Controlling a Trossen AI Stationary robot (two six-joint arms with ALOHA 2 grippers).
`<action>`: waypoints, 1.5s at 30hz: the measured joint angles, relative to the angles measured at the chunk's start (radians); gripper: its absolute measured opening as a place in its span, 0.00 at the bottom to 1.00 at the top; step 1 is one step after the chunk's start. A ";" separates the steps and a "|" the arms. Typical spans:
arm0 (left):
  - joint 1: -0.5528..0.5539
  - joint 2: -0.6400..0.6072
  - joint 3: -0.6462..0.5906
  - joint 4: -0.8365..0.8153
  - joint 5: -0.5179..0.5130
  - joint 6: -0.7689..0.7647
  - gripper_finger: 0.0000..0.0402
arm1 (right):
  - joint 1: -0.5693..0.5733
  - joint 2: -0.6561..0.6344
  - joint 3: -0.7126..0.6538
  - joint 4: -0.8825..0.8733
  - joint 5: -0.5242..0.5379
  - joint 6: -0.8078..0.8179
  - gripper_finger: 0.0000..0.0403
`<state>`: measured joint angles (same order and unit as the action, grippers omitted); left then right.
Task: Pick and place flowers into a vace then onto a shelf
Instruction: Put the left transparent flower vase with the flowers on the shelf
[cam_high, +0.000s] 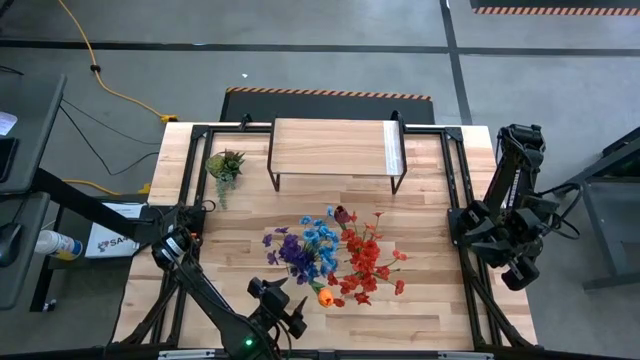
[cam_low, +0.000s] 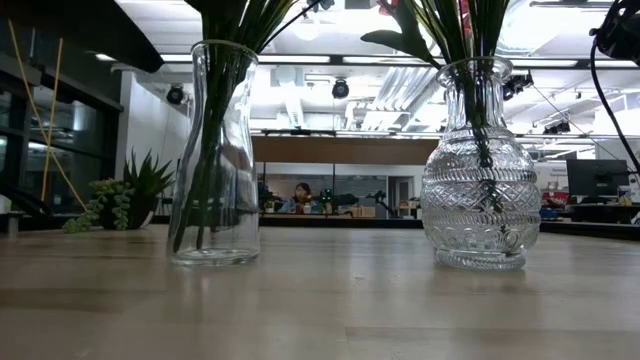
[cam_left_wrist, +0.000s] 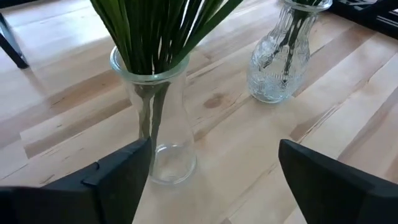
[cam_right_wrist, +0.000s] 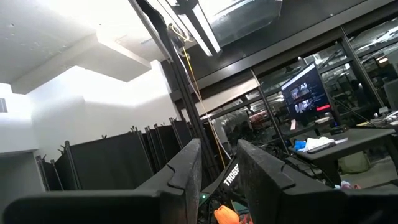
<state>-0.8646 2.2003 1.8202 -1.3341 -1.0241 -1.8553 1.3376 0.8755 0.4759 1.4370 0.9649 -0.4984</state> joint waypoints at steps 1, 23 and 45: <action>0.000 0.000 0.000 0.001 -0.002 0.000 0.94 | 0.000 0.000 0.000 0.000 0.000 0.000 0.23; 0.008 0.000 0.000 -0.004 -0.010 0.030 0.96 | 0.000 0.000 0.000 0.001 -0.002 0.000 0.23; 0.068 0.001 0.000 -0.096 0.038 0.067 0.95 | 0.000 0.000 0.000 0.001 -0.037 0.000 0.23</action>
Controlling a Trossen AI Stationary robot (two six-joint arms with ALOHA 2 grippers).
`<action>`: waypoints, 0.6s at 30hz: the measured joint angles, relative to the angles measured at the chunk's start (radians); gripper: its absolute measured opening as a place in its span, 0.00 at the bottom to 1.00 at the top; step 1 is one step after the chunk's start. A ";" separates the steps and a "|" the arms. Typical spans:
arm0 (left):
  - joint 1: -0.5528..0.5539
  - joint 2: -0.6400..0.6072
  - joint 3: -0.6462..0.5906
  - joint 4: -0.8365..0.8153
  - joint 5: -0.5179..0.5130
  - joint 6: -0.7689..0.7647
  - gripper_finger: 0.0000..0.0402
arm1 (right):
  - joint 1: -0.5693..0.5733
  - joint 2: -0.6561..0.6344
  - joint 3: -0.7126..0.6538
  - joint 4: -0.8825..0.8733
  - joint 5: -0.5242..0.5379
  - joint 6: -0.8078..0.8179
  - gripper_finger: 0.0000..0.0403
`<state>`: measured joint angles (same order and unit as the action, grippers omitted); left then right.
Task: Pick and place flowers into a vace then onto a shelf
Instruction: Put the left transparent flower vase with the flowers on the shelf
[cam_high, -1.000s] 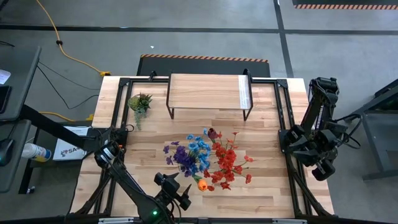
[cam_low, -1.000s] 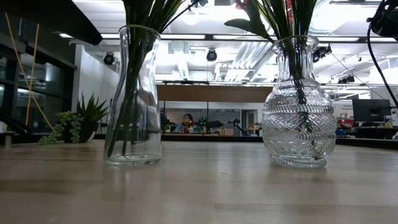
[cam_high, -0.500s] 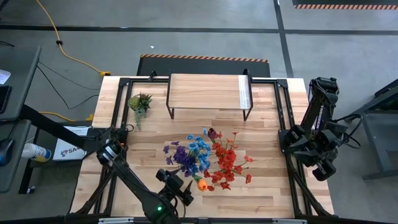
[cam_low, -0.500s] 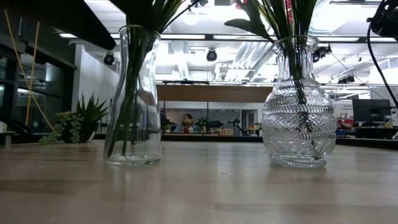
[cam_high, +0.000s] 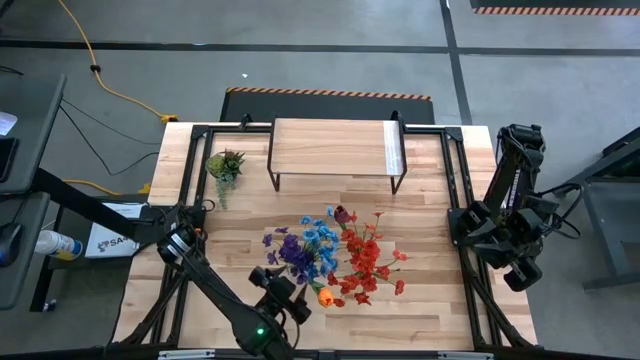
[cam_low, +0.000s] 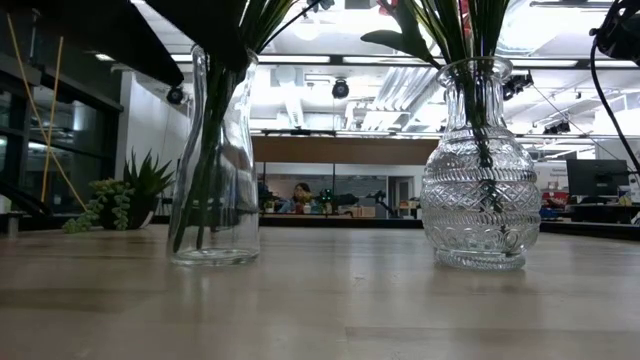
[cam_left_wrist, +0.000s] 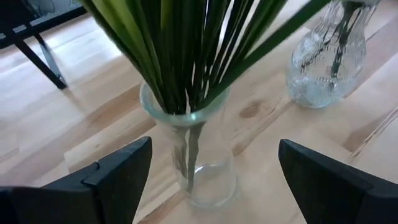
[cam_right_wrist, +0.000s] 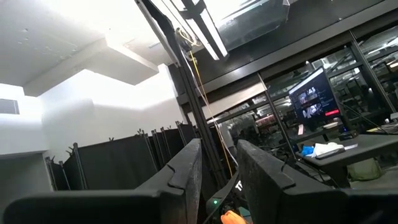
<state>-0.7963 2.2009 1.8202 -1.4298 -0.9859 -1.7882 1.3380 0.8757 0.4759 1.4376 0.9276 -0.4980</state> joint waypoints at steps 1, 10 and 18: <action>0.000 0.000 0.000 -0.001 -0.009 0.000 0.95 | 0.000 0.000 0.000 0.000 0.000 0.000 0.23; 0.013 0.000 -0.055 0.014 -0.023 -0.111 0.95 | 0.000 0.000 0.000 0.000 -0.013 0.000 0.23; 0.016 0.001 -0.104 0.079 -0.042 -0.162 0.95 | 0.000 0.000 0.000 0.000 -0.016 0.000 0.23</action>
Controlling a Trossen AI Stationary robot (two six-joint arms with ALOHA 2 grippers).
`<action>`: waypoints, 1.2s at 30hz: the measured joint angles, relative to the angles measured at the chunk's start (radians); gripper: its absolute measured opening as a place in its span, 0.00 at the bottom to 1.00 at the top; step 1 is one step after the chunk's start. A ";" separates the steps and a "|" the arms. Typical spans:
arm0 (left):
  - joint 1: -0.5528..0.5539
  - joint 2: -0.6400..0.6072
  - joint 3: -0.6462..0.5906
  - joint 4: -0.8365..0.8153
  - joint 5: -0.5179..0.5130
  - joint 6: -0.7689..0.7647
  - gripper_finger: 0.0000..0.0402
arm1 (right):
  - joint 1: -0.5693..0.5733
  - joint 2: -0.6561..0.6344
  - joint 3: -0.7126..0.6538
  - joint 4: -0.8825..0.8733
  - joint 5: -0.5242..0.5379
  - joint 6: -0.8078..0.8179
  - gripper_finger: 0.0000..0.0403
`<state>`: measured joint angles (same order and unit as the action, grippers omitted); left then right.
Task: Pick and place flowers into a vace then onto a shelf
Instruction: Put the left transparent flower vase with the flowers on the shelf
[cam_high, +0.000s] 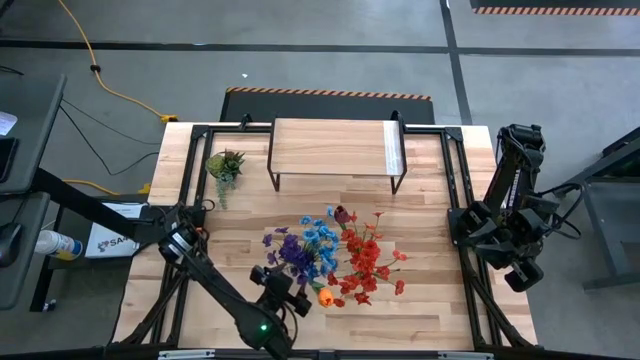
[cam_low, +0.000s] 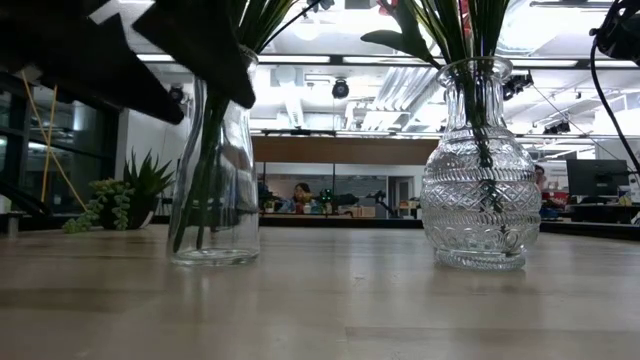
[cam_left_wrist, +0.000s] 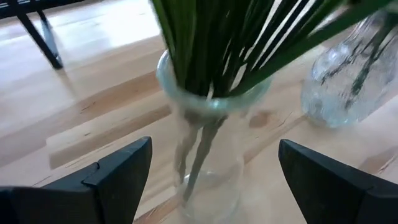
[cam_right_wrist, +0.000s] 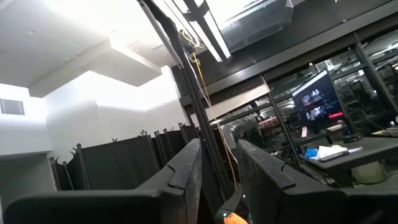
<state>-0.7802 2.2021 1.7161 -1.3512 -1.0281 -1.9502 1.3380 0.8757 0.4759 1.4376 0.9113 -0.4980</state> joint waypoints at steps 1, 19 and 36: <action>0.001 0.000 0.000 0.004 -0.009 0.000 0.95 | 0.000 0.000 0.000 0.000 0.000 0.000 0.23; 0.023 0.000 -0.016 0.024 -0.085 0.008 0.95 | 0.000 0.000 0.000 0.000 0.002 0.000 0.23; 0.061 0.000 -0.016 0.031 -0.054 0.011 0.93 | 0.000 0.000 0.000 0.000 0.002 0.000 0.23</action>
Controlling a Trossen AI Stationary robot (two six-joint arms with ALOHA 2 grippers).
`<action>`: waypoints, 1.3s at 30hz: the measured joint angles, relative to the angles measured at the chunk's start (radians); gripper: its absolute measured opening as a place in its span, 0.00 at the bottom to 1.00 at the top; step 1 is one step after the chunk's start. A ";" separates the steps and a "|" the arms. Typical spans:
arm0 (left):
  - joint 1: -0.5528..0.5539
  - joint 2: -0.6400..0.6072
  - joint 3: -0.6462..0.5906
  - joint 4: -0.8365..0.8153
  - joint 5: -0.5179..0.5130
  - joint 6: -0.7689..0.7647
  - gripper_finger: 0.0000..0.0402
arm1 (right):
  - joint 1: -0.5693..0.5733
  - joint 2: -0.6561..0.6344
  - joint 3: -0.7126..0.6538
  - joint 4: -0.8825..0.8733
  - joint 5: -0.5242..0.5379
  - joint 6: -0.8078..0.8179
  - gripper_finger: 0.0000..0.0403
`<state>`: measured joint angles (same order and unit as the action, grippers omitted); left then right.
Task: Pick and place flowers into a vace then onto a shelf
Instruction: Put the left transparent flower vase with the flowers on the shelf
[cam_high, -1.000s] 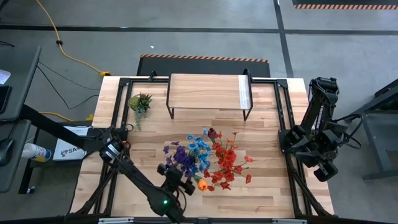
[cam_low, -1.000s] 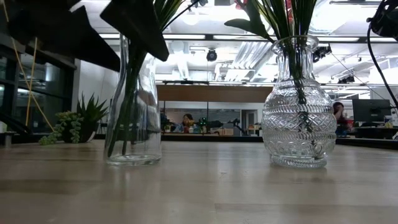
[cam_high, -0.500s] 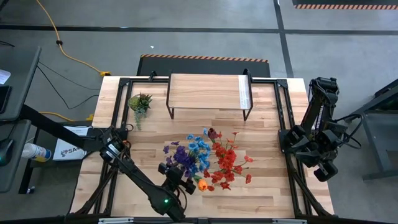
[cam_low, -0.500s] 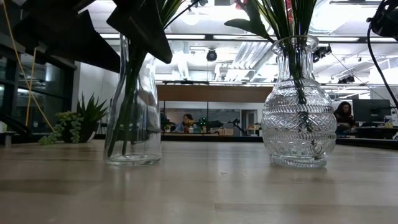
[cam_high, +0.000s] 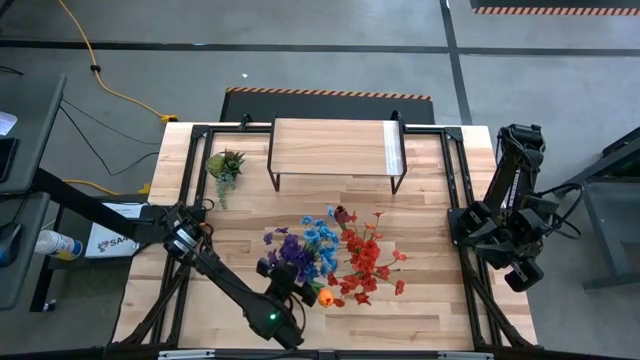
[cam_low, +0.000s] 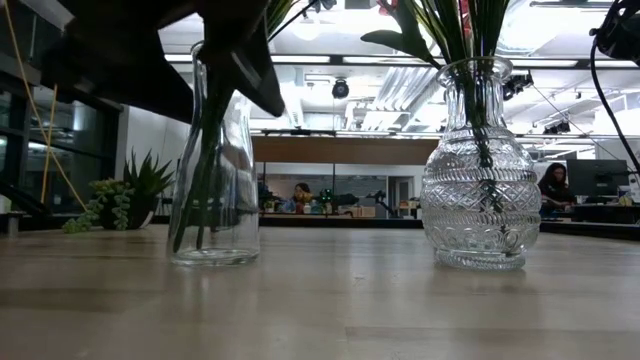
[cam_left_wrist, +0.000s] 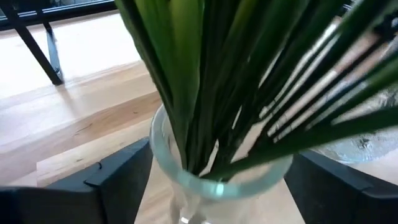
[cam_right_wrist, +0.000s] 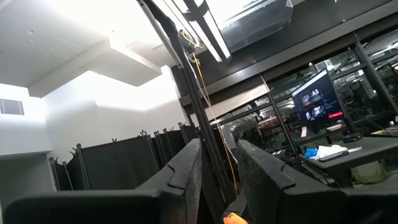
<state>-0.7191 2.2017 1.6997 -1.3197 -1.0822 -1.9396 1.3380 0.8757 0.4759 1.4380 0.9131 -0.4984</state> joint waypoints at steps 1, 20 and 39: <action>-0.001 0.000 0.000 0.000 0.001 0.000 0.92 | 0.000 0.000 0.000 0.000 0.000 0.000 0.23; -0.001 -0.001 0.000 0.000 0.031 0.001 0.52 | 0.000 0.000 0.000 0.000 0.000 0.000 0.23; -0.040 -0.002 0.000 -0.116 0.076 -0.158 0.52 | 0.000 0.000 0.000 0.000 -0.001 0.000 0.23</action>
<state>-0.7593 2.1994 1.6997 -1.4356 -1.0067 -2.0979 1.3379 0.8755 0.4759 1.4380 0.9123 -0.4984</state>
